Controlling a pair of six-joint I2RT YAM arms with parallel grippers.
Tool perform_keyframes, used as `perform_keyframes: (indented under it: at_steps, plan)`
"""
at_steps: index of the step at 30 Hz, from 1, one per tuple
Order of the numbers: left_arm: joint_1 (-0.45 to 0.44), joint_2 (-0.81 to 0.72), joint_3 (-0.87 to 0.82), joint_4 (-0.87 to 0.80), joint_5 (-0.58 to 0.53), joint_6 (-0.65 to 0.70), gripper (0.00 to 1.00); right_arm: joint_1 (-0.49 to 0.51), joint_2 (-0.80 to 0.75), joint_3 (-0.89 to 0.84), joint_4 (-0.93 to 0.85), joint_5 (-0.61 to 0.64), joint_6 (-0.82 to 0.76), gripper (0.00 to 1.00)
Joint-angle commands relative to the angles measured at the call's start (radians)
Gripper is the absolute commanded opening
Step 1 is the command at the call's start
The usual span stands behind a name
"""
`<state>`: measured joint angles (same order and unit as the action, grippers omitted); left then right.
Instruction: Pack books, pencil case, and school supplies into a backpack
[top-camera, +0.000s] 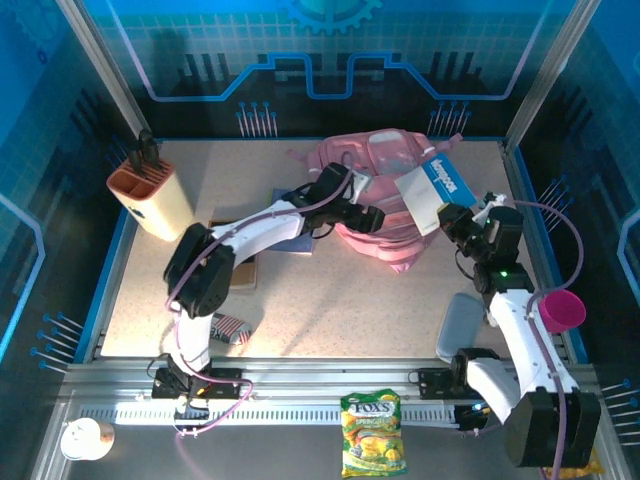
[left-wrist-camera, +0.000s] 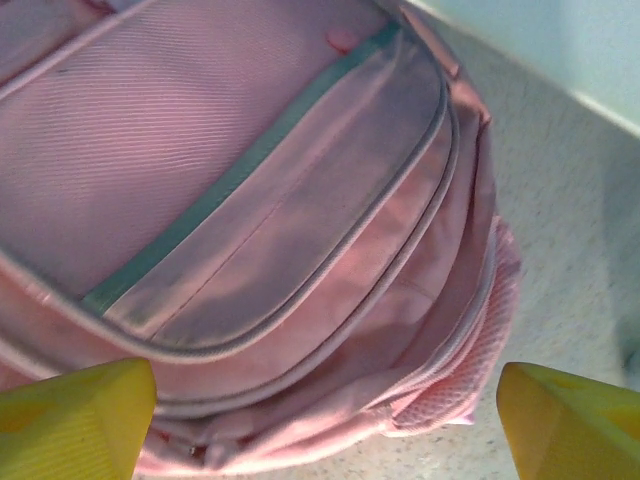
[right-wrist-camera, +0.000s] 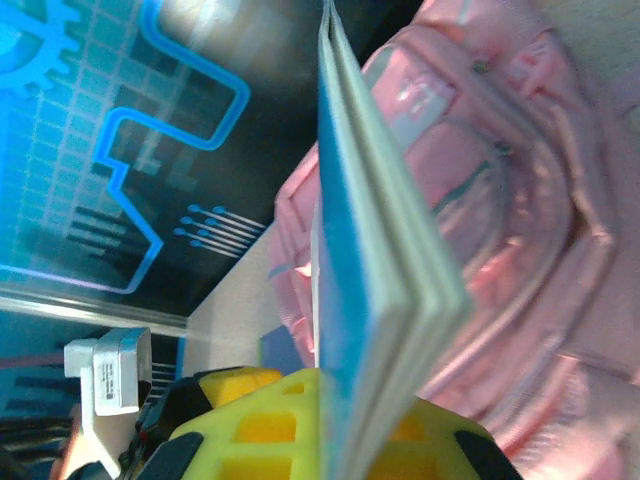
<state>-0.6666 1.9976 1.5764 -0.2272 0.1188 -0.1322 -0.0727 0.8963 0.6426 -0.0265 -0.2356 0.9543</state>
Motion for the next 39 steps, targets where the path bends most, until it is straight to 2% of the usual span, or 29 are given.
perform_keyframes:
  at_steps: [1,4,10,12,15,20,24,29,39]
  plan:
    - [-0.014,0.082,0.136,-0.203,-0.034,0.247,0.87,-0.048,-0.055,-0.008,-0.132,0.009,-0.075,0.0]
    - [-0.014,0.141,0.217,-0.248,-0.068,0.333,0.85,-0.077,-0.09,-0.014,-0.178,-0.001,-0.096,0.0]
    - [-0.014,0.258,0.385,-0.335,-0.046,0.439,0.8,-0.115,-0.128,-0.015,-0.257,-0.014,-0.121,0.0]
    - [-0.014,0.309,0.463,-0.386,-0.054,0.451,0.72,-0.12,-0.141,-0.019,-0.269,-0.013,-0.125,0.0]
    - [-0.014,0.377,0.572,-0.445,-0.061,0.437,0.67,-0.121,-0.159,-0.02,-0.284,-0.007,-0.126,0.0]
    - [-0.019,0.433,0.633,-0.473,-0.037,0.444,0.69,-0.125,-0.173,-0.014,-0.301,-0.002,-0.126,0.0]
    - [-0.02,0.463,0.67,-0.47,-0.079,0.438,0.67,-0.127,-0.172,-0.01,-0.309,0.0,-0.123,0.0]
    - [-0.021,0.478,0.688,-0.46,-0.104,0.421,0.47,-0.127,-0.181,-0.008,-0.33,0.02,-0.117,0.0]
    - [-0.024,0.4,0.645,-0.43,-0.115,0.402,0.22,-0.136,-0.224,0.045,-0.448,0.126,-0.158,0.0]
